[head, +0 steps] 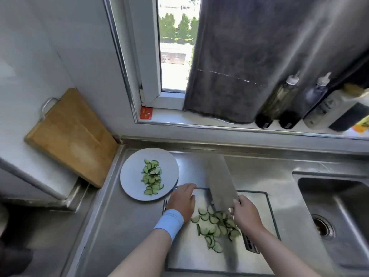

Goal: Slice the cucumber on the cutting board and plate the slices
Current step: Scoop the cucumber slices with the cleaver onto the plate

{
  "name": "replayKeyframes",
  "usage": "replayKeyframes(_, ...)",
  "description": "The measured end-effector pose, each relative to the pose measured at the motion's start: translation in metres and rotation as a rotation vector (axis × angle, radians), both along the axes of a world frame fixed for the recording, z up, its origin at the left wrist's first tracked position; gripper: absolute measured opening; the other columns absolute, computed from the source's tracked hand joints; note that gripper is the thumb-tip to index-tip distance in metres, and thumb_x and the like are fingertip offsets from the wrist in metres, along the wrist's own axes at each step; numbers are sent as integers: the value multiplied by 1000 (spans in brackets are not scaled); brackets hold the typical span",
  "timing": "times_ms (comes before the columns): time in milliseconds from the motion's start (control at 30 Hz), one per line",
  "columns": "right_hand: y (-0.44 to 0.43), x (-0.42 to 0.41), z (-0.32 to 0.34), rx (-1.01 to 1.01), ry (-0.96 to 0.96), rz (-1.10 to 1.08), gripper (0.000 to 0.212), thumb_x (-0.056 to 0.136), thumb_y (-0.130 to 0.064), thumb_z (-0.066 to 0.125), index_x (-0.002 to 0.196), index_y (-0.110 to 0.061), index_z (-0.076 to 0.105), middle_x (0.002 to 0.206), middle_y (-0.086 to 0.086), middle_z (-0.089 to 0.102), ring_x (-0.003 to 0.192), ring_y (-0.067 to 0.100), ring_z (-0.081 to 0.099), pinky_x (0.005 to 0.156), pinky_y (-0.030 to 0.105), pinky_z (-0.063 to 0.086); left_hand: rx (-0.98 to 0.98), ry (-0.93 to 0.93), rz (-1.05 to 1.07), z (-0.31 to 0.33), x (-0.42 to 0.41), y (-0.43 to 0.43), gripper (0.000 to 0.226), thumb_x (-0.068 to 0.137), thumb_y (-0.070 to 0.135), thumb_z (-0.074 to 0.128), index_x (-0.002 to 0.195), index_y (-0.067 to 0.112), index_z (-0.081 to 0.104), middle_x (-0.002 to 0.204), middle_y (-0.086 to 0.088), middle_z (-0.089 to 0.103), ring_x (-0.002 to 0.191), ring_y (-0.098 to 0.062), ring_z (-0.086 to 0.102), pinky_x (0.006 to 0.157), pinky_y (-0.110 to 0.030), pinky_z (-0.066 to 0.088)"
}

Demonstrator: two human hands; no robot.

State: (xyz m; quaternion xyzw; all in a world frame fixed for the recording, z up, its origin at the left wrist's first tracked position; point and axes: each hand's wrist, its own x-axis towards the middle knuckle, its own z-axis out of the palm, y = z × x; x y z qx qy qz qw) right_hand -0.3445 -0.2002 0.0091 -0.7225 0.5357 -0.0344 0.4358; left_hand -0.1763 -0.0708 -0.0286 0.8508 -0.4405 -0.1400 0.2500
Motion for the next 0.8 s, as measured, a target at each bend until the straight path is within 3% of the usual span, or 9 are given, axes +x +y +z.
replayKeyframes(100, -15, -61, -15, 21, 13, -81, 25, 98, -19, 40, 77, -13, 52, 71, 8, 61, 57, 24, 52, 55, 31, 39, 125, 60, -101, -8, -42, -24, 52, 92, 33, 44, 142, 24, 33, 147, 3, 34, 129, -18, 37, 108, -29, 28)
replayKeyframes(200, -18, -108, -26, 19, 41, -135, 25, 99, -14, 43, 77, -9, 53, 72, 9, 60, 65, 26, 56, 58, 35, 38, 334, 96, -208, -19, -71, -45, 76, 88, 51, 45, 150, 23, 9, 158, 3, 4, 143, -20, 9, 117, -34, 14)
replayKeyframes(300, -15, -142, -40, 39, 45, -154, 23, 99, -10, 45, 78, -5, 54, 73, 11, 62, 70, 26, 58, 64, 34, 43, 466, 35, -280, -23, -89, -55, 91, 82, 61, 48, 150, 23, 0, 157, 5, -7, 144, -20, -8, 118, -40, 3)
replayKeyframes(500, 0, -166, -58, 121, 39, -130, 26, 99, -16, 47, 74, -8, 52, 66, 8, 61, 59, 23, 56, 56, 32, 38, 326, -39, -294, -28, -112, -45, 93, 70, 60, 59, 147, 25, 19, 150, 4, 20, 137, -18, 13, 115, -29, 14)
replayKeyframes(700, 7, -154, -76, 136, 87, -56, 26, 95, -32, 52, 74, -17, 53, 67, 3, 67, 61, 29, 64, 61, 39, 55, 280, -28, -142, -34, -122, -33, 91, 79, 69, 44, 149, 33, -2, 156, 8, -16, 143, -16, -14, 118, -36, 1)
replayKeyframes(800, 12, -141, -73, 151, 87, -23, 26, 97, -32, 53, 75, -17, 55, 66, 4, 68, 60, 27, 66, 62, 40, 56, 295, 36, -96, -32, -124, -37, 95, 77, 73, 42, 148, 34, -7, 153, 8, -26, 141, -14, -21, 118, -38, 0)
